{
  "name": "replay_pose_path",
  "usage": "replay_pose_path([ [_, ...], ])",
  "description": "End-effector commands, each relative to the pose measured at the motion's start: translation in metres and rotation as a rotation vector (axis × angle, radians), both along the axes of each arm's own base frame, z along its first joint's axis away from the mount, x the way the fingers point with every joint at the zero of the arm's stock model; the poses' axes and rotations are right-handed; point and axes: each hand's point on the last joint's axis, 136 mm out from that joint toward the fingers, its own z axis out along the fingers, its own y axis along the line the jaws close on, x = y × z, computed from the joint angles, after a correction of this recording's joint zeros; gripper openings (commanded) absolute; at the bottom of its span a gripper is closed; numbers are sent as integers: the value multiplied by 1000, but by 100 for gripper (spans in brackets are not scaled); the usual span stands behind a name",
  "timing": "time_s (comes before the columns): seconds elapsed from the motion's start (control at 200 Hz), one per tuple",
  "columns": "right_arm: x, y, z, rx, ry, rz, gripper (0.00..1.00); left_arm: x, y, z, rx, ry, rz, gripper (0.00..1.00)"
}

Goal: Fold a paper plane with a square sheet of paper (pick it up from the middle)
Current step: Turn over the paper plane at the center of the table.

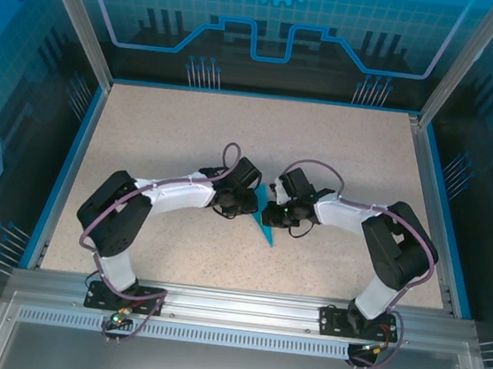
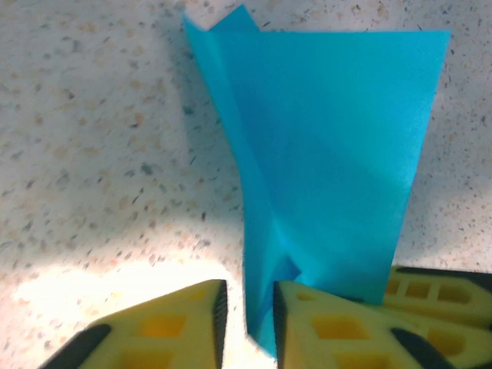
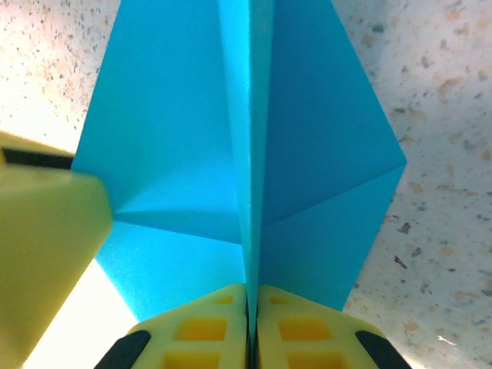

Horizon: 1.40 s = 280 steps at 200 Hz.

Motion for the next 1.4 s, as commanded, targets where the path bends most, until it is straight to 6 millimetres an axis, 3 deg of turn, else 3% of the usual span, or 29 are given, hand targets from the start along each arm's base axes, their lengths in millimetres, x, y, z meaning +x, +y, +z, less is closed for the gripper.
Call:
replay_pose_path([
  [0.0,6,-10,24,-129,-91,-18,9,6,13,32,-26,-123,32,36],
  [0.075,11,-22,33,-244,-131,-62,9,6,26,44,-19,-179,66,46],
  [0.245,22,-40,50,-473,-193,-169,9,1,59,54,40,-231,151,49],
  [0.37,31,-35,49,-518,-179,-214,9,-3,78,51,46,-227,195,50],
  [0.53,41,-14,38,-462,-159,-234,9,-6,93,47,39,-225,227,51],
  [0.8,47,-4,9,-471,-101,-241,10,-9,101,44,37,-217,241,53],
  [1.075,39,-12,-21,-472,-38,-260,13,-6,100,40,32,-203,238,53],
  [1.395,37,-17,-28,-487,-23,-248,17,-3,100,36,32,-190,239,54],
])
